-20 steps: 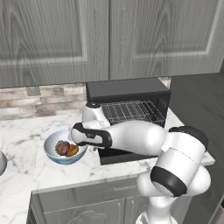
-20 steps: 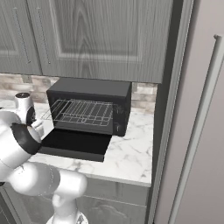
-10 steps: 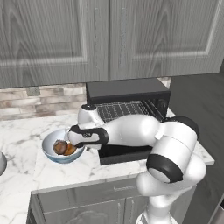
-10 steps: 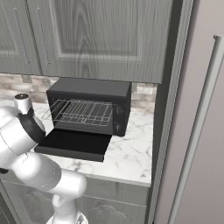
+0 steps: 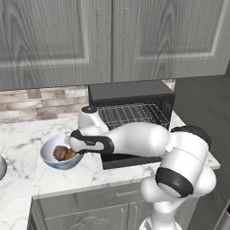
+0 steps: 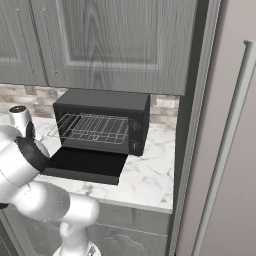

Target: Pick up the heated bread from the toaster oven and place it in the bowl. Then move the bread bowl to the dining counter.

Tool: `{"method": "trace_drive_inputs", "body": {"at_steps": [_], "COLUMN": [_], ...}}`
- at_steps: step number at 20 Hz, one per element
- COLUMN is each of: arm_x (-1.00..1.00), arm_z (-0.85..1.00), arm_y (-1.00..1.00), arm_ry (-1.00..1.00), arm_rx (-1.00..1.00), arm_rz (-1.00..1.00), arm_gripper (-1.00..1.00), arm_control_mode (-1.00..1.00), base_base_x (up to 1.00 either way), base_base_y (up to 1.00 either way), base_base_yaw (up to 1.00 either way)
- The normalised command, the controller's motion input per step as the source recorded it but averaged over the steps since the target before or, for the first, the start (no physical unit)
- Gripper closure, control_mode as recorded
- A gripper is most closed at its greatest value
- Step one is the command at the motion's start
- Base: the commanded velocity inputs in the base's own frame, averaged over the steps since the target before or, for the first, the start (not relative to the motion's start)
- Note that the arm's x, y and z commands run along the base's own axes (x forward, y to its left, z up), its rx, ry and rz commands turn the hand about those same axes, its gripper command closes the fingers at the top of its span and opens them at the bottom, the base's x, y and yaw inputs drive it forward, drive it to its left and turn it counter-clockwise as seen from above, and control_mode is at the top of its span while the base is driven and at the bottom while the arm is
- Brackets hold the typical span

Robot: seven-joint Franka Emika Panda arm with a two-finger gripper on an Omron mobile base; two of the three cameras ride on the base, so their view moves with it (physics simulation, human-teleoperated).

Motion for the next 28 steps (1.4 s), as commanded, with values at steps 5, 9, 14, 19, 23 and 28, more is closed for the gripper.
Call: {"method": "trace_drive_inputs", "body": {"at_steps": [5,9,14,19,23,28], "arm_x": [-0.73,-0.79,-0.62,-0.48,-0.45,-0.31], "arm_z": [0.56,0.71,0.91,0.69,0.38,0.07], "arm_y": [0.00,-0.18,-0.38,-0.77,-0.93,-0.47], "arm_ry": [-0.10,-0.15,-0.15,-0.07,-0.08,-0.01], "arm_rx": [0.00,0.00,0.02,0.06,0.11,0.03], "arm_rz": [-0.05,-0.06,-0.01,-0.01,0.00,0.00], "arm_gripper": [1.00,1.00,1.00,1.00,1.00,1.00], "arm_control_mode": [-1.00,-1.00,-1.00,-1.00,-1.00,1.00], "base_base_x": [0.00,0.00,0.00,0.00,0.00,-0.38], "base_base_y": [0.00,0.00,0.00,0.00,0.00,-0.40], "base_base_yaw": [0.00,0.00,0.00,0.00,0.00,0.05]}}
